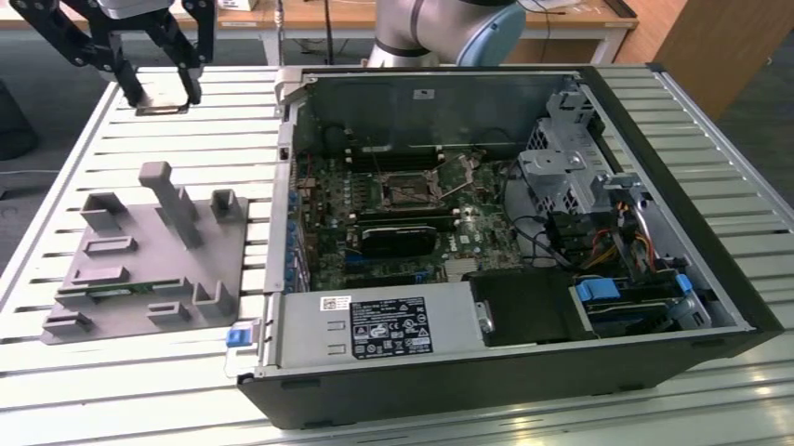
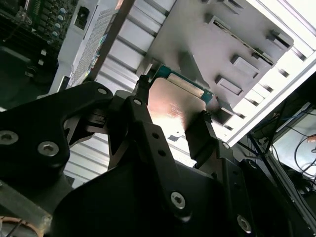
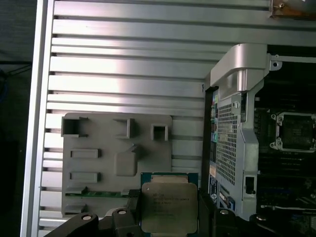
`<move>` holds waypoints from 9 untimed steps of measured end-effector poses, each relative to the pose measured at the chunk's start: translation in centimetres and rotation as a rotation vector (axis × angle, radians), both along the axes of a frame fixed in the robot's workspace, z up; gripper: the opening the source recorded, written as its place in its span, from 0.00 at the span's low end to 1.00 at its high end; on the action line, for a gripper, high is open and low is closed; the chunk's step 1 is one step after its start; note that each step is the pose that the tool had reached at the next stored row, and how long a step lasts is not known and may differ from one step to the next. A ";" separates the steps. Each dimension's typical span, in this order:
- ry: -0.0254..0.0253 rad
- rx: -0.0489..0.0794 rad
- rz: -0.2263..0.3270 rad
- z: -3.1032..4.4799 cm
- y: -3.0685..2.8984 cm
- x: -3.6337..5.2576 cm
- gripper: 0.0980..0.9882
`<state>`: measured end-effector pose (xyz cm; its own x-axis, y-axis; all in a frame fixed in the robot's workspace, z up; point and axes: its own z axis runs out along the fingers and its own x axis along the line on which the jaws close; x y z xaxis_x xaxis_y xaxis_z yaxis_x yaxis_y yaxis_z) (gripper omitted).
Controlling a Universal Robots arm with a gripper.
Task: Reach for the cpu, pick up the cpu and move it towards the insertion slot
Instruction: 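Pick up the cpu and move it towards the insertion slot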
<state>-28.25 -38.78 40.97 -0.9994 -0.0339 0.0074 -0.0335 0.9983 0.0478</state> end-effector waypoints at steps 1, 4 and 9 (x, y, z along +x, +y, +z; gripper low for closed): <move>0.0000 0.000 0.000 0.00 0.03 0.26 0.50; 0.0001 0.000 0.000 0.01 0.16 1.10 0.50; 0.0000 0.000 0.000 0.00 0.29 2.97 0.50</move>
